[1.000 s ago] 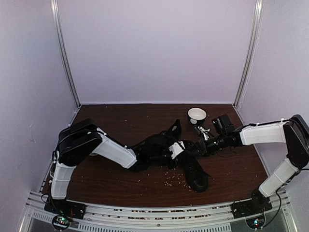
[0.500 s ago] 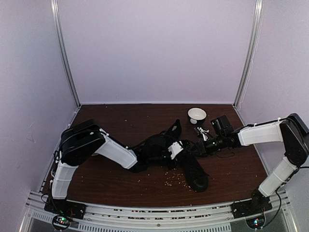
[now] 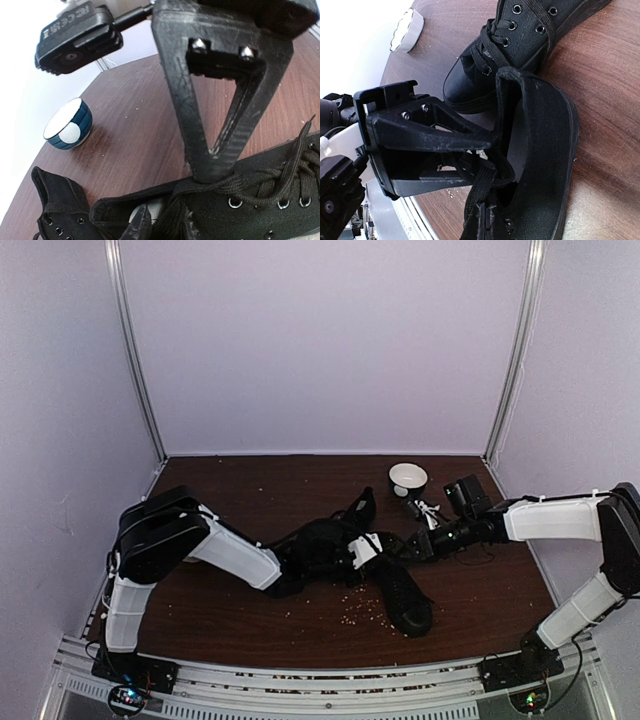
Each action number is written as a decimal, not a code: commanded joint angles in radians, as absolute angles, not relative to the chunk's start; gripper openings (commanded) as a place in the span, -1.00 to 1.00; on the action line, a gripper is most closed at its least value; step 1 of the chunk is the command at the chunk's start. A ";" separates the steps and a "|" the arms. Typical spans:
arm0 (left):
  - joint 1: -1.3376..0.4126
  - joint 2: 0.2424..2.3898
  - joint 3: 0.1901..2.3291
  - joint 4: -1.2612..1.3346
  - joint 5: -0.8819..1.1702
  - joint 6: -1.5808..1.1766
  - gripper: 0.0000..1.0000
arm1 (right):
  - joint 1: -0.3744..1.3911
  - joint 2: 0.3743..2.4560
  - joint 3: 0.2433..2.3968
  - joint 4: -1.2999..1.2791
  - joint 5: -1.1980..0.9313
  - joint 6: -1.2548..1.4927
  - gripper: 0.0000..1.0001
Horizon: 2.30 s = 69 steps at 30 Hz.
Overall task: Tie the shoes
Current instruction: Adjust the loop with the shoelace on the shoe.
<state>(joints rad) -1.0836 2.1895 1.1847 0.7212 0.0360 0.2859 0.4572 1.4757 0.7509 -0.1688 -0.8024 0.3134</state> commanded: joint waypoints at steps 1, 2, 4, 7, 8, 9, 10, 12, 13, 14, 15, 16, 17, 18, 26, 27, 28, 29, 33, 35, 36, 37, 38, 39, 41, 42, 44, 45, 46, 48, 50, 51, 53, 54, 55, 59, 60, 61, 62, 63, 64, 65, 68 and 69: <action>-1.081 2.148 1.180 0.683 0.021 0.351 -0.56 | 0.447 1.436 0.773 -0.191 -0.792 0.280 -1.00; -1.081 2.146 1.184 0.673 0.021 0.354 -0.56 | 0.448 1.433 0.778 -0.195 -0.799 0.276 -1.00; -1.081 2.144 1.192 0.656 0.028 0.362 -0.56 | 0.448 1.429 0.784 -0.213 -0.804 0.263 -1.00; -1.081 2.134 1.197 0.632 0.050 0.376 -0.56 | 0.448 1.428 0.802 -0.244 -0.812 0.240 -1.00; -1.081 2.129 1.195 0.626 0.053 0.381 -0.55 | 0.448 1.429 0.808 -0.259 -0.809 0.234 -1.00; -1.081 2.123 1.192 0.621 0.055 0.387 -0.56 | 0.448 1.430 0.814 -0.277 -0.805 0.226 -1.00; -1.081 2.119 1.188 0.616 0.057 0.396 -0.56 | 0.449 1.429 0.821 -0.289 -0.804 0.221 -1.00; -1.081 2.114 1.188 0.599 0.058 0.406 -0.69 | 0.448 1.430 0.830 -0.308 -0.802 0.212 -1.00; -1.081 2.114 1.191 0.589 0.059 0.410 -0.79 | 0.447 1.430 0.836 -0.316 -0.800 0.207 -1.00; -1.081 2.115 1.194 0.581 0.059 0.413 -0.90 | 0.447 1.430 0.839 -0.324 -0.797 0.204 -1.00; -1.081 2.116 1.196 0.576 0.062 0.414 -1.00 | 0.447 1.430 0.843 -0.330 -0.792 0.202 -0.99; -1.081 2.117 1.198 0.574 0.065 0.415 -1.00 | 0.445 1.429 0.844 -0.340 -0.788 0.200 -0.98; -1.081 2.117 1.198 0.574 0.065 0.416 -1.00 | 0.443 1.427 0.846 -0.344 -0.783 0.200 -0.98; -1.081 2.117 1.199 0.573 0.064 0.417 -1.00 | 0.442 1.424 0.847 -0.346 -0.781 0.200 -0.98; -1.081 2.114 1.191 0.568 0.055 0.420 -1.00 | 0.434 1.422 0.847 -0.364 -0.781 0.187 -0.94; -1.081 2.113 1.190 0.569 0.055 0.420 -1.00 | 0.433 1.424 0.846 -0.364 -0.788 0.183 -0.90; -1.081 2.112 1.192 0.569 0.056 0.420 -1.00 | 0.434 1.425 0.843 -0.360 -0.799 0.183 -0.85; -1.081 2.112 1.194 0.569 0.058 0.420 -1.00 | 0.433 1.426 0.837 -0.344 -0.817 0.185 -0.79; -1.081 2.114 1.211 0.567 0.069 0.423 -0.80 | 0.448 1.431 0.824 -0.319 -0.855 0.190 -0.56; -1.081 2.115 1.221 0.565 0.067 0.427 -0.73 | 0.454 1.435 0.822 -0.316 -0.849 0.189 -0.53; -1.081 2.118 1.225 0.563 0.066 0.428 -0.70 | 0.458 1.438 0.819 -0.311 -0.844 0.190 -0.52; -1.081 2.119 1.230 0.561 0.066 0.432 -0.66 | 0.462 1.442 0.820 -0.311 -0.835 0.190 -0.52; -1.081 2.121 1.234 0.556 0.066 0.436 -0.63 | 0.463 1.447 0.820 -0.314 -0.824 0.187 -0.52; -1.081 2.123 1.237 0.553 0.064 0.439 -0.59 | 0.465 1.452 0.820 -0.317 -0.815 0.183 -0.53; -1.081 2.122 1.239 0.552 0.061 0.445 -0.46 | 0.465 1.455 0.818 -0.317 -0.806 0.181 -0.57; -1.081 2.121 1.241 0.552 0.061 0.450 -0.40 | 0.467 1.457 0.819 -0.314 -0.805 0.181 -0.59; -1.082 2.119 1.246 0.550 0.060 0.464 -0.28 | 0.471 1.460 0.820 -0.318 -0.805 0.178 -0.60; -1.083 2.118 1.249 0.546 0.060 0.472 -0.23 | 0.474 1.464 0.821 -0.322 -0.799 0.175 -0.58; -1.083 2.118 1.253 0.540 0.060 0.480 -0.18 | 0.477 1.466 0.823 -0.325 -0.792 0.171 -0.57; -1.083 2.117 1.258 0.531 0.058 0.496 -0.11 | 0.483 1.471 0.822 -0.327 -0.784 0.168 -0.54; -1.083 2.114 1.258 0.527 0.057 0.513 -0.04 | 0.489 1.476 0.821 -0.324 -0.779 0.167 -0.54; -1.083 2.115 1.259 0.525 0.058 0.519 0.00 | 0.491 1.479 0.824 -0.324 -0.775 0.166 -0.55; -1.083 2.119 1.264 0.517 0.063 0.532 0.04 | 0.493 1.487 0.826 -0.324 -0.767 0.166 -0.62; -1.083 2.121 1.271 0.510 0.065 0.536 0.05 | 0.492 1.486 0.827 -0.324 -0.765 0.166 -0.69; -1.083 2.125 1.280 0.501 0.067 0.540 0.05 | 0.492 1.484 0.828 -0.325 -0.763 0.167 -0.76; -1.083 2.140 1.301 0.477 0.077 0.546 0.05 | 0.492 1.459 0.830 -0.332 -0.749 0.167 -1.00; -1.083 2.140 1.303 0.476 0.084 0.545 0.04 | 0.492 1.450 0.831 -0.335 -0.746 0.167 -1.00; -1.083 2.140 1.305 0.475 0.091 0.545 0.03 | 0.493 1.443 0.833 -0.340 -0.746 0.166 -1.00; -1.083 2.140 1.307 0.473 0.100 0.543 0.02 | 0.493 1.437 0.836 -0.345 -0.745 0.164 -1.00; -1.083 2.141 1.310 0.472 0.110 0.543 0.00 | 0.492 1.434 0.838 -0.349 -0.746 0.164 -1.00; -1.083 2.142 1.315 0.469 0.118 0.543 -0.01 | 0.492 1.430 0.839 -0.350 -0.751 0.164 -1.00; -1.083 2.143 1.318 0.465 0.125 0.543 -0.02 | 0.492 1.427 0.841 -0.350 -0.756 0.164 -1.00; -1.081 2.151 1.333 0.443 0.149 0.540 -0.02 | 0.491 1.416 0.843 -0.345 -0.780 0.168 -1.00; -1.081 2.154 1.339 0.435 0.155 0.538 -0.01 | 0.492 1.413 0.844 -0.343 -0.787 0.170 -1.00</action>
<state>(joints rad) -1.0836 2.1502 1.2976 0.4419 0.1036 0.5335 0.4870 1.4490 0.8268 -0.3458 -0.7658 0.1787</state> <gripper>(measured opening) 0.493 0.003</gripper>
